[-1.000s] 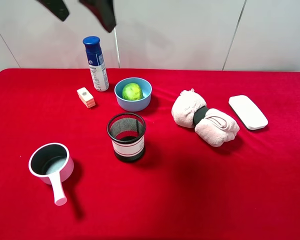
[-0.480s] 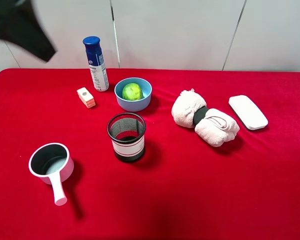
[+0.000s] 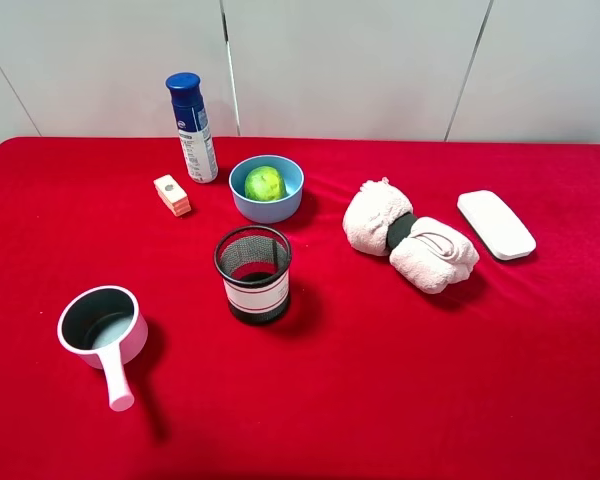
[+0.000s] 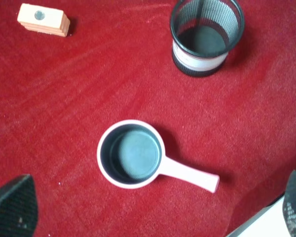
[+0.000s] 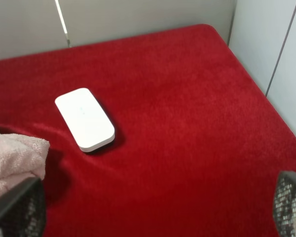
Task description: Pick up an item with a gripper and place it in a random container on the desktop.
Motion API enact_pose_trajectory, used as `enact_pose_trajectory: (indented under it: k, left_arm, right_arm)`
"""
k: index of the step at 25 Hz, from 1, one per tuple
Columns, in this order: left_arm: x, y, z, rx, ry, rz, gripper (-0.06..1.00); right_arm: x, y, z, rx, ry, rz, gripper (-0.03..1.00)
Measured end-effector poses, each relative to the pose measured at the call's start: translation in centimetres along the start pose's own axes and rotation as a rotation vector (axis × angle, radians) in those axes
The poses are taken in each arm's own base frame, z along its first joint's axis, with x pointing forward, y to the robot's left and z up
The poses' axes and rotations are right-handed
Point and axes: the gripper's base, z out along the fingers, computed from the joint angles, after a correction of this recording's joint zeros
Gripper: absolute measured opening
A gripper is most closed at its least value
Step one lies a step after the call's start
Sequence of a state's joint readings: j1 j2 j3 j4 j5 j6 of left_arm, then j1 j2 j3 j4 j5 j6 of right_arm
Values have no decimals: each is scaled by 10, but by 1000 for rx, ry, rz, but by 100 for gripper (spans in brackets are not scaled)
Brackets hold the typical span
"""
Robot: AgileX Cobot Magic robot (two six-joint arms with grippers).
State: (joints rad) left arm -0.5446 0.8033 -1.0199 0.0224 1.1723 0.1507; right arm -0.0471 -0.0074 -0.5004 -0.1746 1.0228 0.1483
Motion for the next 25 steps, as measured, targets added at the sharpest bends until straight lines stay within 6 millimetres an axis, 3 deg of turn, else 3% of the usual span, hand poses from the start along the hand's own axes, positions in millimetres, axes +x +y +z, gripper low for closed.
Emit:
enact_pose_trajectory:
  k: [9,16,25]
  left_arm:
    - [64,-10,-8,-14,-93,2,99]
    - [114,-17,3,-29,-162,-120,99]
    - [143,-22,25,-139,-262,-288,99]
  right_arm:
    - [0,0,0,0,0,0,69]
    - [0,0,0,0,0,0,69]
    - [0,0,0,0,0,0,69]
